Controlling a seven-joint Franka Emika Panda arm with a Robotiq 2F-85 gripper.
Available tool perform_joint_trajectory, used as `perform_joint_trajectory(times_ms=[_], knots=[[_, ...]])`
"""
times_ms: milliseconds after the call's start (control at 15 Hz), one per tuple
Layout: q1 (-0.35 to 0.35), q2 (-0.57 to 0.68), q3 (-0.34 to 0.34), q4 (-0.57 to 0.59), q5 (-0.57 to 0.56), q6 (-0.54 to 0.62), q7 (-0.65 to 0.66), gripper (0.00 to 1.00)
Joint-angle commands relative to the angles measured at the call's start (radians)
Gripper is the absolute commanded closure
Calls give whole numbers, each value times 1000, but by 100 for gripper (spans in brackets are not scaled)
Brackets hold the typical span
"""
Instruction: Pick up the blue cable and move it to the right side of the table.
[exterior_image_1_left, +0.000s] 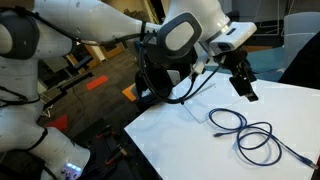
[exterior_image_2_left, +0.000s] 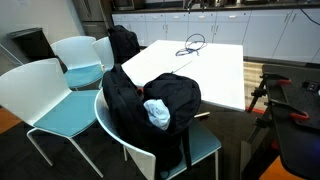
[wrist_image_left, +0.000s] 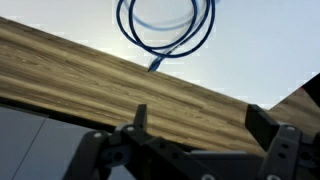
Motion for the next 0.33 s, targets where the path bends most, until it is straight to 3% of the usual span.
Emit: perform_joint_trajectory(times_ms=[0, 67, 133, 267], knots=[[13, -214, 32, -247, -15, -23, -184, 0], [0, -254, 52, -290, -48, -21, -194, 0], [-22, -128, 48, -142, -32, -9, -129, 0], [-28, -155, 55, -167, -38, -9, -137, 0]])
